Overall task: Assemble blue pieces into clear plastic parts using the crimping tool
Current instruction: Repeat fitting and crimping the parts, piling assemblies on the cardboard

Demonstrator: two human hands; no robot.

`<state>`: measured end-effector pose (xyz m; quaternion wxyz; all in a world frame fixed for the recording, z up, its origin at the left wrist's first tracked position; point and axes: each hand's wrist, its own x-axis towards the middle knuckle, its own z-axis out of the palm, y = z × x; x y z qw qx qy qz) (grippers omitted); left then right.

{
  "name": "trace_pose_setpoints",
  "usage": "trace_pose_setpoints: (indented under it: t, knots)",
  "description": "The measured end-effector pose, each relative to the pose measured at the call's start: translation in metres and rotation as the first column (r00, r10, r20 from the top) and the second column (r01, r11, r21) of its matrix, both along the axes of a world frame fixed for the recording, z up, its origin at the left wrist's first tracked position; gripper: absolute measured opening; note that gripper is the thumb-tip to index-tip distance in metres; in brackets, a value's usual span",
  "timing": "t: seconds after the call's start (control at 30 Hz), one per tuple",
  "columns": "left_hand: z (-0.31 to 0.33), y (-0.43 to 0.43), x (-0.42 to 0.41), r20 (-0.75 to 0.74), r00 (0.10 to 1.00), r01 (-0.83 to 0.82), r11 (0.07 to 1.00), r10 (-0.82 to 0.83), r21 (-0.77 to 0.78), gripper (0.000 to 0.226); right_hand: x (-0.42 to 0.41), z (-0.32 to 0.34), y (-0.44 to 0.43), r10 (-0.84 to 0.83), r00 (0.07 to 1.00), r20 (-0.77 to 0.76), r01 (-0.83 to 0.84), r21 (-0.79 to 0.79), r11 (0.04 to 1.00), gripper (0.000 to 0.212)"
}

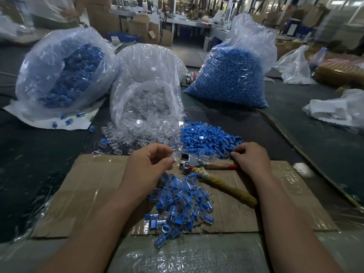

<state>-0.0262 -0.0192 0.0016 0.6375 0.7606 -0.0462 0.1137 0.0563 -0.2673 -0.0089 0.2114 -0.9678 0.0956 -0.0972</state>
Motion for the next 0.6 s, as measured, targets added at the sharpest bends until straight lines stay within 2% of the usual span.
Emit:
trace_pose_setpoints:
  t: [0.13,0.23,0.33,0.47,0.6]
  knots:
    - [0.001,0.0,-0.001,-0.006,1.0,0.003,1.0,-0.003,-0.004,0.025,-0.004,0.002,0.0,0.03,0.998,0.057,-0.033,0.057,0.998,0.012]
    - [0.002,0.001,-0.002,-0.009,1.0,0.004,1.0,-0.004,-0.027,0.023,-0.018,0.013,0.001,-0.01,0.979,0.202,-0.061,0.343,0.937,0.004]
    - [0.004,0.002,-0.001,-0.011,1.0,-0.012,0.998,0.012,-0.059,0.02,-0.037,0.03,0.016,0.045,0.955,0.293,-0.213,0.573,0.791,0.014]
    - [0.005,0.002,-0.002,-0.016,0.999,-0.033,0.995,0.031,-0.093,0.02,-0.062,0.045,0.062,0.282,0.874,0.396,-0.474,0.566,0.675,0.024]
    - [0.007,0.0,-0.002,0.003,0.999,-0.04,0.996,0.041,-0.084,0.019,-0.073,0.04,0.091,0.393,0.814,0.427,-0.577,0.522,0.628,0.028]
